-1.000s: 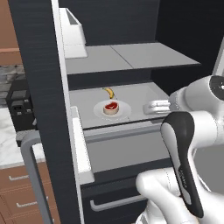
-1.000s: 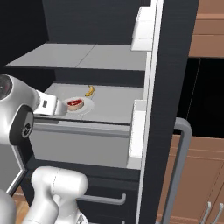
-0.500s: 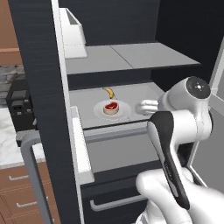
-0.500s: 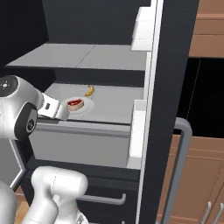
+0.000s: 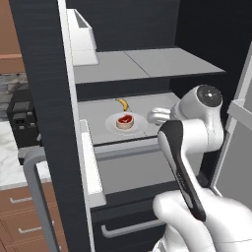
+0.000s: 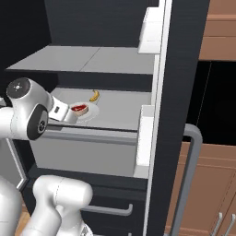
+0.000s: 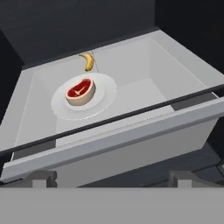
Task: Retrieve the steak from the fridge and place it on the saucepan with marinade on the stove.
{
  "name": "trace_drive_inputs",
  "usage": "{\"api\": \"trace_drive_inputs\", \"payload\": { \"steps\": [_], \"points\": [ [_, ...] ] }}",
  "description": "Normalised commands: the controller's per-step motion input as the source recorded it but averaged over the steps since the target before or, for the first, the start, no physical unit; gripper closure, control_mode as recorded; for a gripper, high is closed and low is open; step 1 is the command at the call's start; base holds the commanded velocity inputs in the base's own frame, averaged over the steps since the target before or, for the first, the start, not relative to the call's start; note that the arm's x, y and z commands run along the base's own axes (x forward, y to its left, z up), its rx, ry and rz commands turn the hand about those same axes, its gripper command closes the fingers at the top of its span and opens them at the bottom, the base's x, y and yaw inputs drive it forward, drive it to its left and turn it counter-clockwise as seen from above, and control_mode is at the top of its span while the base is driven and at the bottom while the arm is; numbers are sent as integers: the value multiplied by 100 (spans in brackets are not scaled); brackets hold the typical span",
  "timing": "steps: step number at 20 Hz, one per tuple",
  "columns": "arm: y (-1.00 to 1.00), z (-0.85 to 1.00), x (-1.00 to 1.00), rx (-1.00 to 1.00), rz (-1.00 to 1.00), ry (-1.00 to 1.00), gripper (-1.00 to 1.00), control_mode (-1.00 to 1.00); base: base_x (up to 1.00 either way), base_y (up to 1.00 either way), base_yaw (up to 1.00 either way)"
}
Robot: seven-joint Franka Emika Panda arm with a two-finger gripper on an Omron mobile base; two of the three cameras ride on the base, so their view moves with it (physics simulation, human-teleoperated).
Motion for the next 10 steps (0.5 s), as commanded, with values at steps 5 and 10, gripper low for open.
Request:
{"api": "trace_drive_inputs", "payload": {
  "steps": [5,10],
  "points": [
    [0,-8,27,0,0,-2,-100,-100,0,0,0],
    [10,-27,24,0,0,0,-100,-100,0,0,0]
  ]
}}
